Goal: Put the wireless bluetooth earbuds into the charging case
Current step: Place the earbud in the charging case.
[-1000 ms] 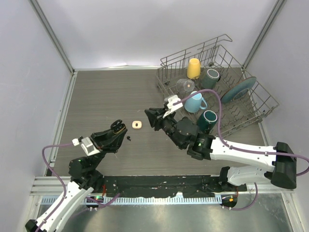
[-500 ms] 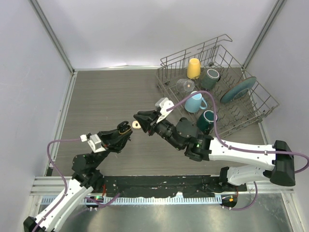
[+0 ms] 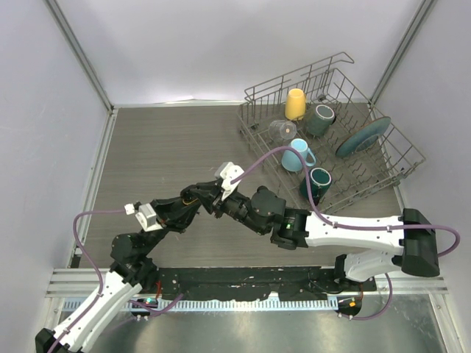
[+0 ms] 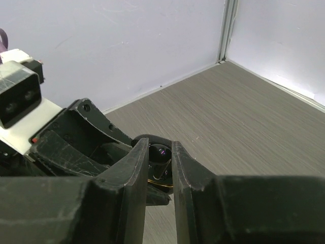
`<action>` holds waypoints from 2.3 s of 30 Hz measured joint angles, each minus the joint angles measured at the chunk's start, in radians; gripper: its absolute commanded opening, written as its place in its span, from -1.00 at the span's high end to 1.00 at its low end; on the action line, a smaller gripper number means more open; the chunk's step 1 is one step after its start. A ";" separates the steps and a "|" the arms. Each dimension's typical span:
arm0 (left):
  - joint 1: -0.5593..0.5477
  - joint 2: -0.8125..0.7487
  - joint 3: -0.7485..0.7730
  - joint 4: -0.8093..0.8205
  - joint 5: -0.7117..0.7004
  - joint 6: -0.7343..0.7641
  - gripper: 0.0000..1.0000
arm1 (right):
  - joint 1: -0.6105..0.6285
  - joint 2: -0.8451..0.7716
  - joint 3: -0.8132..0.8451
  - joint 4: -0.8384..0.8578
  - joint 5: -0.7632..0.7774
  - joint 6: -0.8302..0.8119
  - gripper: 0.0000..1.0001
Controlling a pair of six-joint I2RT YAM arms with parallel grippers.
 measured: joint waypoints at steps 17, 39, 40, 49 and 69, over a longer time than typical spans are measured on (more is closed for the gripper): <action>0.000 -0.035 0.000 0.006 0.011 -0.002 1.00 | 0.002 0.040 0.014 0.001 -0.002 -0.047 0.98; 0.000 -0.072 0.000 0.022 0.000 -0.028 1.00 | 0.024 0.041 0.014 0.034 -0.024 -0.151 0.98; 0.000 -0.072 0.000 0.021 -0.001 -0.030 1.00 | 0.024 0.041 0.014 0.034 -0.024 -0.155 0.99; 0.000 -0.072 0.000 0.018 -0.010 -0.033 1.00 | 0.029 0.041 0.014 0.029 -0.026 -0.197 0.98; 0.000 -0.074 -0.006 0.016 -0.021 -0.035 1.00 | 0.029 0.042 0.042 -0.042 -0.035 -0.229 0.98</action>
